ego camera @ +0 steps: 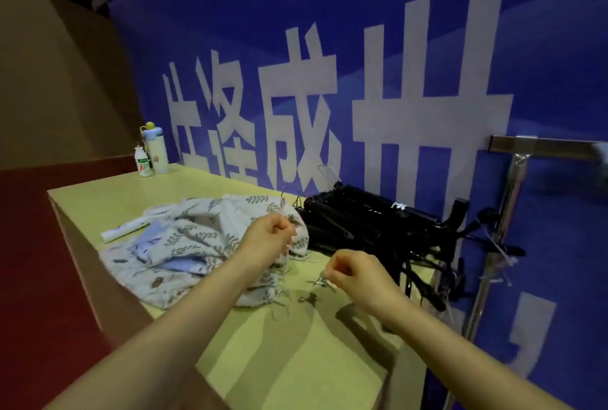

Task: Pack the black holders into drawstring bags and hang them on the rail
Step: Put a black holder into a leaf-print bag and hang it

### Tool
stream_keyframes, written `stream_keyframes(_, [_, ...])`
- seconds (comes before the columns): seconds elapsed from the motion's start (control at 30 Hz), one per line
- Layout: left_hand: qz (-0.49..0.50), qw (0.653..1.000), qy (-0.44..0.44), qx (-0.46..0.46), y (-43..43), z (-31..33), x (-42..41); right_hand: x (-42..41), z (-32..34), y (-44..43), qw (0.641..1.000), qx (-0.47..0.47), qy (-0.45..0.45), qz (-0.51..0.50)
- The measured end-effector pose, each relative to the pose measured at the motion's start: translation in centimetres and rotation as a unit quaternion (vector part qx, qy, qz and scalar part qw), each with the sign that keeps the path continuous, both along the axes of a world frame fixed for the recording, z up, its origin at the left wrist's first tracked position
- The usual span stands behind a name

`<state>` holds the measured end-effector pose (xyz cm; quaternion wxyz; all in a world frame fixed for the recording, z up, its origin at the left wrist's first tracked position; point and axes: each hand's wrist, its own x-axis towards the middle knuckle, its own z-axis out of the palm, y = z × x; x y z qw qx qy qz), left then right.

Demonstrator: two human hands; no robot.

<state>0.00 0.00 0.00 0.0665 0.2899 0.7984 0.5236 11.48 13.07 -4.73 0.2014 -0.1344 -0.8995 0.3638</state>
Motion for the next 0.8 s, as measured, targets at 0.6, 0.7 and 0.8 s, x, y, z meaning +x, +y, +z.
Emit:
stream_keyframes(0.6, [0.117, 0.947, 0.214, -0.21, -5.9, -4.1, -4.5, -4.8, -3.6, -2.5, 0.959, 0.259, -0.095, 0.068])
stream_keyframes(0.7, [0.145, 0.951, 0.224, -0.155, -6.0, -4.1, -5.2, -4.9, -3.7, -2.4, 0.956, 0.271, -0.095, 0.068])
stream_keyframes(0.8, [0.18, 0.947, 0.235, -0.124, -6.1, -3.5, -5.9, -5.2, -3.7, -2.4, 0.954, 0.278, -0.099, 0.059])
